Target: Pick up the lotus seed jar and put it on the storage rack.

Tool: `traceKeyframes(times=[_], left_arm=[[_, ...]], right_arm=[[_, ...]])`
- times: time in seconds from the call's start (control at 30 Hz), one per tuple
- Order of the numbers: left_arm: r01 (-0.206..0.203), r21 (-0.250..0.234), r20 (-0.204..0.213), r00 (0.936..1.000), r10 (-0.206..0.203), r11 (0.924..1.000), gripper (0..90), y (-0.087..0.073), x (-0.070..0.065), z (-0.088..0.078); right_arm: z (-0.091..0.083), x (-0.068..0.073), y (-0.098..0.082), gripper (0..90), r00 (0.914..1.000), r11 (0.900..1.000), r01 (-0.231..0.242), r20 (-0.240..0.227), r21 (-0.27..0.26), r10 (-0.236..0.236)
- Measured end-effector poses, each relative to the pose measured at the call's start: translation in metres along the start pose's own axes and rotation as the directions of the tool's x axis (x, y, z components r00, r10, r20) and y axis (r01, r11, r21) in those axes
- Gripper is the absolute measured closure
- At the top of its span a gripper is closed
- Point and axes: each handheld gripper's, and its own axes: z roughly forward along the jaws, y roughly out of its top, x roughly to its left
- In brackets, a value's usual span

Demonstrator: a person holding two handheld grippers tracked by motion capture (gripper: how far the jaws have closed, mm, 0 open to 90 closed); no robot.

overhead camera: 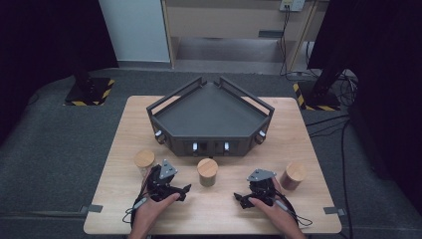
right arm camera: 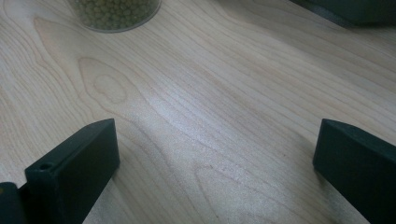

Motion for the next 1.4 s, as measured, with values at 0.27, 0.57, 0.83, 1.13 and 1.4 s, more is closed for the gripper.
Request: traceKeyframes(times=[0.27,0.57,0.83,1.13,1.4], left_arm=[[0.000,-0.009,0.000,1.0000,0.000,1.0000,2.7,0.005,0.002,-0.006],[-0.008,-0.032,-0.013,0.9999,0.007,0.9995,2.8,0.012,0.004,-0.016],[-0.021,-0.043,-0.022,0.9995,0.020,0.9988,2.9,0.017,0.006,-0.024],[-0.027,-0.053,-0.036,0.9990,0.025,0.9983,2.9,0.023,0.010,-0.032],[-0.015,-0.060,-0.048,0.9988,0.012,0.9981,3.0,0.022,0.015,-0.037]], right_arm=[[0.000,0.000,0.000,0.7,1.0000,1.000,0.000,0.000,0.000,0.000],[0.000,0.000,0.000,0.7,1.0000,1.000,0.000,0.000,0.000,0.000],[0.000,0.000,0.000,0.8,1.0000,1.000,0.001,0.000,0.000,-0.001],[0.000,0.000,0.000,0.8,1.0000,1.000,0.000,0.000,0.000,0.000],[0.000,0.000,0.000,0.8,1.0000,1.000,0.000,0.000,0.000,0.000]])
